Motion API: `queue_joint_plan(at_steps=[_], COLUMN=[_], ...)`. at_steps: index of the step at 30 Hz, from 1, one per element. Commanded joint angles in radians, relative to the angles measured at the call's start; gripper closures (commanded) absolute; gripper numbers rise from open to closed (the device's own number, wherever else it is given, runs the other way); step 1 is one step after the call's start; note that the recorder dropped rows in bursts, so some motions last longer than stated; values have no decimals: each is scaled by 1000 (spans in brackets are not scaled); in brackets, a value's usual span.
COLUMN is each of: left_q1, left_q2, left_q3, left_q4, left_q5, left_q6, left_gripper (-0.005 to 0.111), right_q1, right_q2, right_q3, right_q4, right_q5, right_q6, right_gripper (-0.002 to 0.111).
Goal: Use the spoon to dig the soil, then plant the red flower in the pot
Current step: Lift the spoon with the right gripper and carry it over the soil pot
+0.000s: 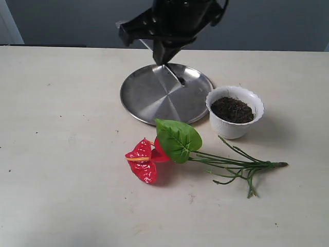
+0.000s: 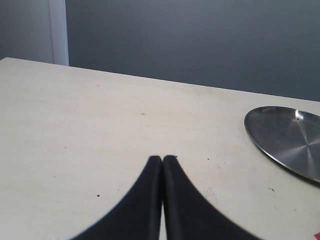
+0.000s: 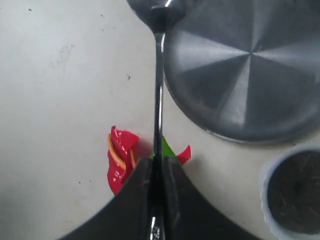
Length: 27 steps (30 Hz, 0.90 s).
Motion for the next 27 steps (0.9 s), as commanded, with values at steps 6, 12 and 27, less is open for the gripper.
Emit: queue_joint_plan(at_steps=[6, 12, 27], left_q1=[-6, -6, -6], left_q2=[-5, -5, -5], left_q3=[2, 2, 2], left_q4=[2, 2, 2], left_q5=[-15, -15, -15], left_q6=[-1, -1, -1], left_gripper=[106, 106, 106], right_q1=[-38, -38, -195], right_q2=[-294, -314, -592], right_q3=[208, 256, 594], right_q4=[-28, -150, -147], right_q5=[-2, -2, -2], right_q6=[2, 171, 159], right_gripper=[109, 109, 109])
